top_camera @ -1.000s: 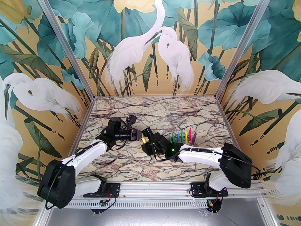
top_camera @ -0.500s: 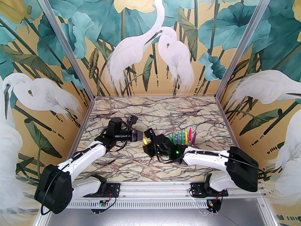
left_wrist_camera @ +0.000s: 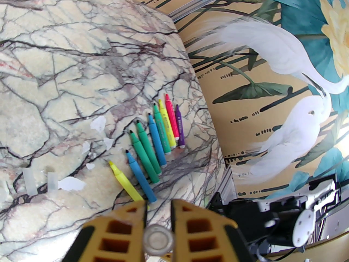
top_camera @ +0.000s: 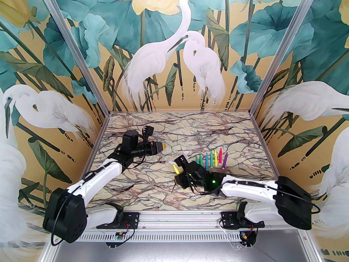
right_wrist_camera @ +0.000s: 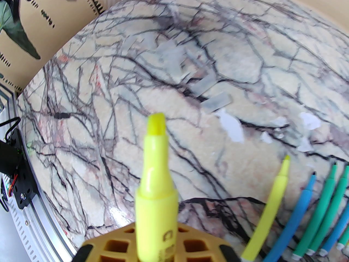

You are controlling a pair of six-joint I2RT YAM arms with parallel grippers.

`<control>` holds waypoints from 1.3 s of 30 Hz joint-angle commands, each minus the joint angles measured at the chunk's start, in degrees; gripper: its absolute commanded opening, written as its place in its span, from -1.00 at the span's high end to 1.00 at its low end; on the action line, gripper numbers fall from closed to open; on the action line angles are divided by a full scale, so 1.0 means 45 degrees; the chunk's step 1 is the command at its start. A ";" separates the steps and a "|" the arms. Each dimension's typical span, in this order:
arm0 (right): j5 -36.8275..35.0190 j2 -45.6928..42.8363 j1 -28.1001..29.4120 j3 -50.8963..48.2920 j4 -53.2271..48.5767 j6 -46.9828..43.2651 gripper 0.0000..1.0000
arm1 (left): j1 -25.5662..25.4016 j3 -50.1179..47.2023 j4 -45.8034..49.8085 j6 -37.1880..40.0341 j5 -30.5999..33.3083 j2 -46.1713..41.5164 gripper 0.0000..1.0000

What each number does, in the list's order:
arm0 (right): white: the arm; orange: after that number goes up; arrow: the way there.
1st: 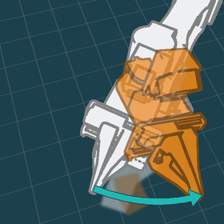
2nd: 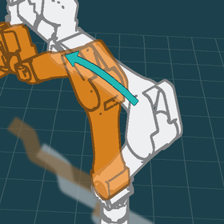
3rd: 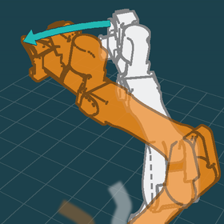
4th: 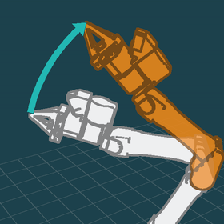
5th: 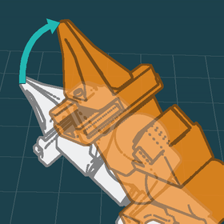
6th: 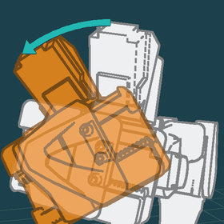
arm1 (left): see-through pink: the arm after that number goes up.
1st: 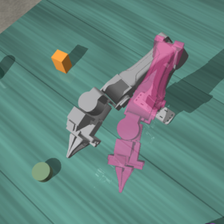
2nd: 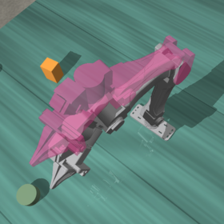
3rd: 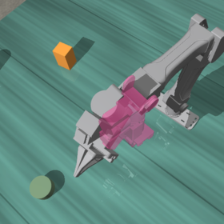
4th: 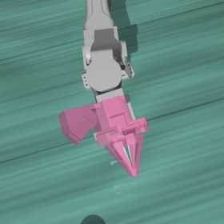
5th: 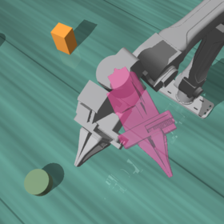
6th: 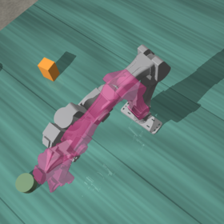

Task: Open the pen caps

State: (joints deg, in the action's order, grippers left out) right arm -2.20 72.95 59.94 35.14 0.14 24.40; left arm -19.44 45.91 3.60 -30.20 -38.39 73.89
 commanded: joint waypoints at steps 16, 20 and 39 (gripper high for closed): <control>-0.4176 -0.0262 -0.0005 0.0502 -0.1881 0.1169 0.99 | -0.0890 0.2596 0.4369 0.2469 0.3291 0.2051 1.00; -0.4315 0.0199 -0.0094 0.0688 -0.1785 0.1360 0.98 | -0.1344 0.3067 0.4994 0.2900 0.3968 0.2708 1.00; -0.3360 0.2788 -0.0662 0.1041 -0.0234 0.1694 0.79 | -0.2708 0.5099 0.6354 0.3583 0.5967 0.6765 1.00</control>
State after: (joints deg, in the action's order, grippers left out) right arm -18.06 84.18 57.41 38.63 -2.98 30.68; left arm -31.03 66.96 30.72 -15.29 -13.58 102.72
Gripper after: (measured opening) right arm 0.179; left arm 0.163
